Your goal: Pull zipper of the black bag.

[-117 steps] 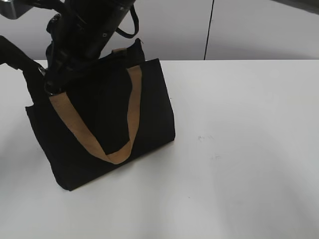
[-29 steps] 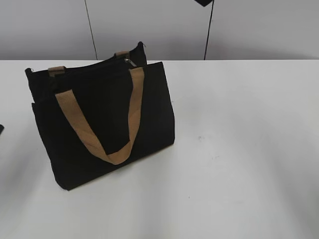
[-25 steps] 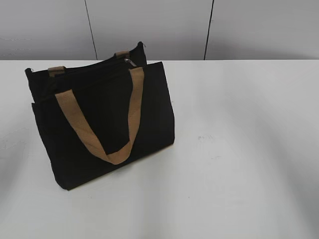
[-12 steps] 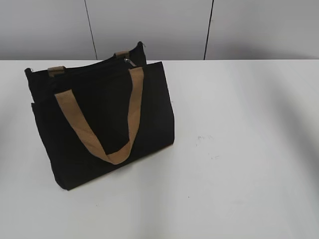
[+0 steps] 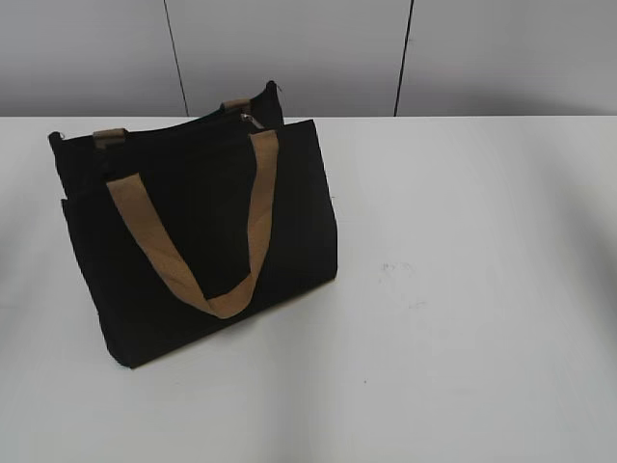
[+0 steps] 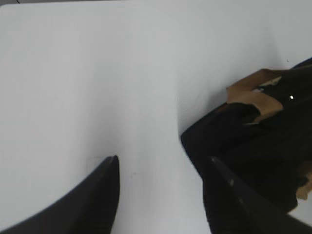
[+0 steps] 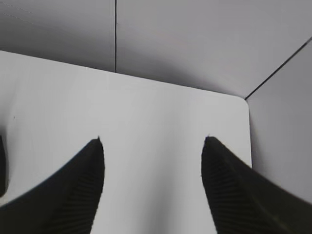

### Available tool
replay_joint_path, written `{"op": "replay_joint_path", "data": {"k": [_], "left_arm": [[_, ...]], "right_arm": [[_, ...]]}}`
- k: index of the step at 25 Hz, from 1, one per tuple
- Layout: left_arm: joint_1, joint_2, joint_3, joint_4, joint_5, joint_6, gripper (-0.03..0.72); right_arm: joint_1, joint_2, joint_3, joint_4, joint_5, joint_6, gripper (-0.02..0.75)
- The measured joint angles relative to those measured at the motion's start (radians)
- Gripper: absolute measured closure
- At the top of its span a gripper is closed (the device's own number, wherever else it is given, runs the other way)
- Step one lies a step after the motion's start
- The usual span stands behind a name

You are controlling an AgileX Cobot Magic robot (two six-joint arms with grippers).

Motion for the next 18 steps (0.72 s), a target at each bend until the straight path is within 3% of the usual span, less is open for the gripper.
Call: {"op": "replay_joint_path", "data": {"k": [7,13,18], "left_arm": [[0.000,-0.127,0.065,0.000,0.020,0.000,0.274],[0.000,-0.255,0.241,0.000,0.014,0.000,0.274],[0.000,-0.400,0.407,0.000,0.009,0.000,0.274]], "right_arm": [[0.000,-0.223,0.381,0.006,-0.004,0.000,0.251],[0.000,-0.436,0.817,0.027,-0.129,0.016,0.251],[0.000,-0.582,1.078,0.058,-0.225,0.023,0.251]]}}
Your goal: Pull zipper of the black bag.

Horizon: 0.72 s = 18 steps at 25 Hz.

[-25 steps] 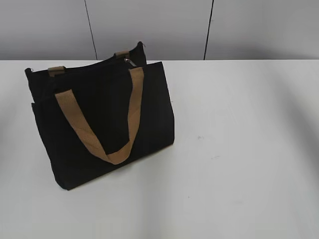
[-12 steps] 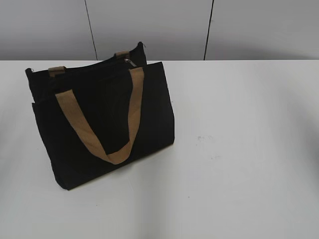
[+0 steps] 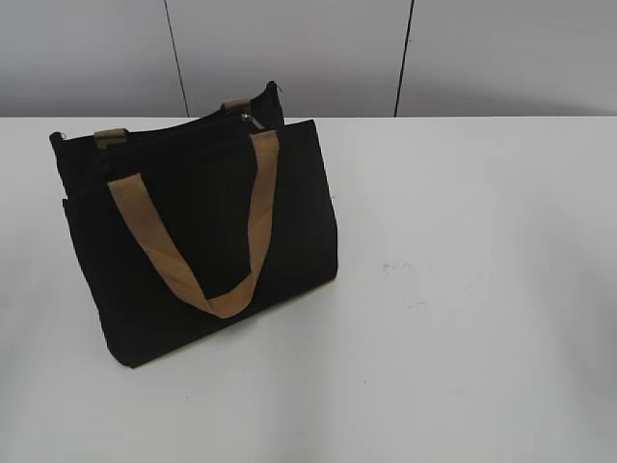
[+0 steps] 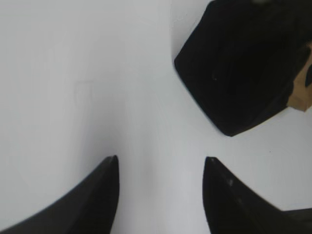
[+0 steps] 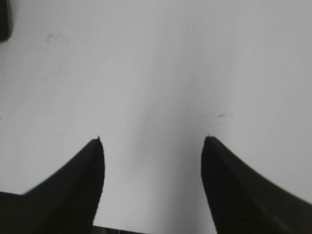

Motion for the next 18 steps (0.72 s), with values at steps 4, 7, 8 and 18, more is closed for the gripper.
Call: {"op": "replay_joint_path", "data": {"k": [4,7,8,18], "left_arm": [[0.000,-0.095,0.112,0.000,0.001,0.000,0.274],[0.000,-0.178,0.175,0.000,0.002,-0.001,0.274],[0.000,-0.202,0.193,-0.001,0.002,-0.001,0.274],[0.000,-0.429,0.316,-0.014,-0.003,-0.001,0.274]], "right_arm": [[0.000,-0.099,0.139,0.032,-0.040,0.002,0.251],[0.000,-0.177,0.215,0.060,-0.049,0.002,0.251],[0.000,-0.188,0.238,0.066,-0.049,0.002,0.251],[0.000,-0.254,0.337,0.074,-0.056,-0.007,0.251]]}}
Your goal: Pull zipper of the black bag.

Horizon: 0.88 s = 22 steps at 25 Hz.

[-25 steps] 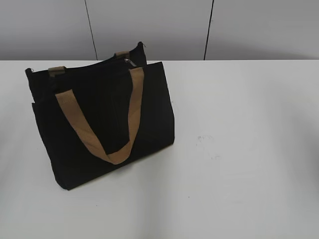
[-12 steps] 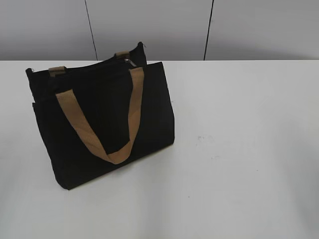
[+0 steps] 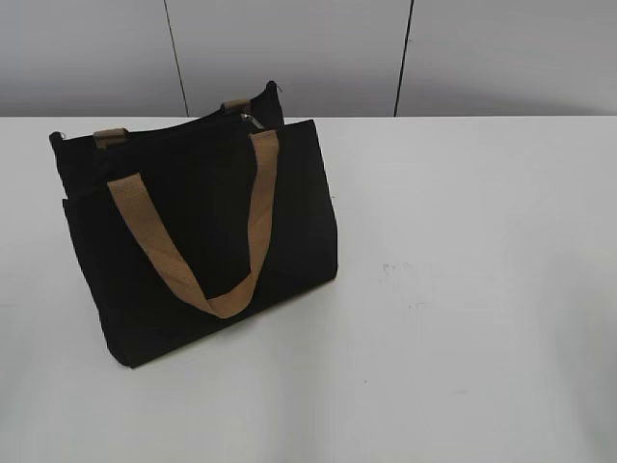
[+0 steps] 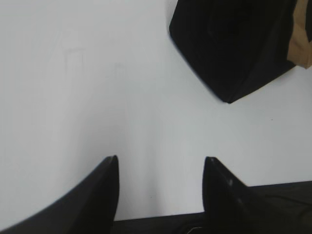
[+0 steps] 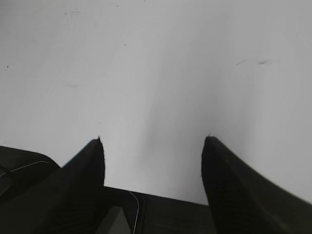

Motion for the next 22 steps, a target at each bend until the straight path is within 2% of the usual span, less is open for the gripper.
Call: {"op": "replay_joint_path", "data": {"k": [10,17,22], "left_arm": [[0.000,-0.146,0.004,-0.002,-0.005,-0.002,0.274],[0.000,-0.324,0.004,-0.003,-0.003,-0.003,0.274],[0.000,-0.341,0.004,-0.004,-0.005,-0.003,0.274]], "right_arm": [[0.000,-0.002,0.009,0.001,-0.007,-0.052,0.251],[0.000,-0.004,0.076,0.041,-0.096,-0.066,0.251],[0.000,-0.025,0.062,0.050,-0.064,-0.067,0.251]]}}
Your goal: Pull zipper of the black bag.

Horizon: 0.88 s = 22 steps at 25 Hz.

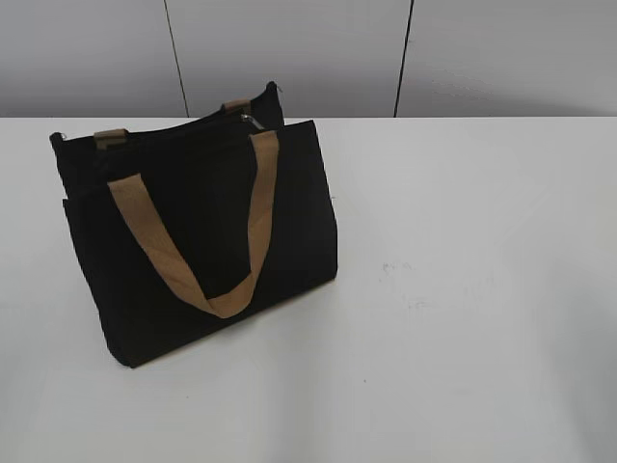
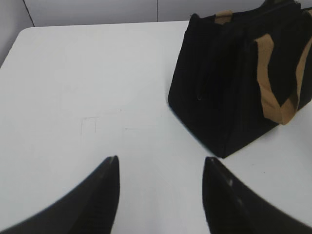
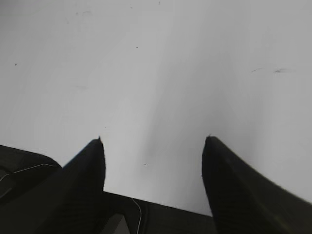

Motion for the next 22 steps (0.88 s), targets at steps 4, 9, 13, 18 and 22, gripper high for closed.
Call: {"op": "replay_joint_path", "data": {"k": [4,9,13,18,22], "left_arm": [[0.000,0.000,0.000,0.000,0.000,0.000,0.274],[0.000,0.000,0.000,0.000,0.000,0.000,0.274],[0.000,0.000,0.000,0.000,0.000,0.000,0.274],[0.000,0.000,0.000,0.000,0.000,0.000,0.274],[0.000,0.000,0.000,0.000,0.000,0.000,0.274]], "right_arm": [[0.000,-0.079,-0.025,0.001,0.068,-0.009,0.251],[0.000,-0.209,-0.029,0.002,0.114,-0.010,0.251],[0.000,-0.314,-0.028,0.002,0.177,-0.017,0.251],[0.000,-0.461,-0.016,0.001,0.217,-0.021,0.251],[0.000,-0.593,-0.016,0.000,0.219,-0.021,0.251]]}}
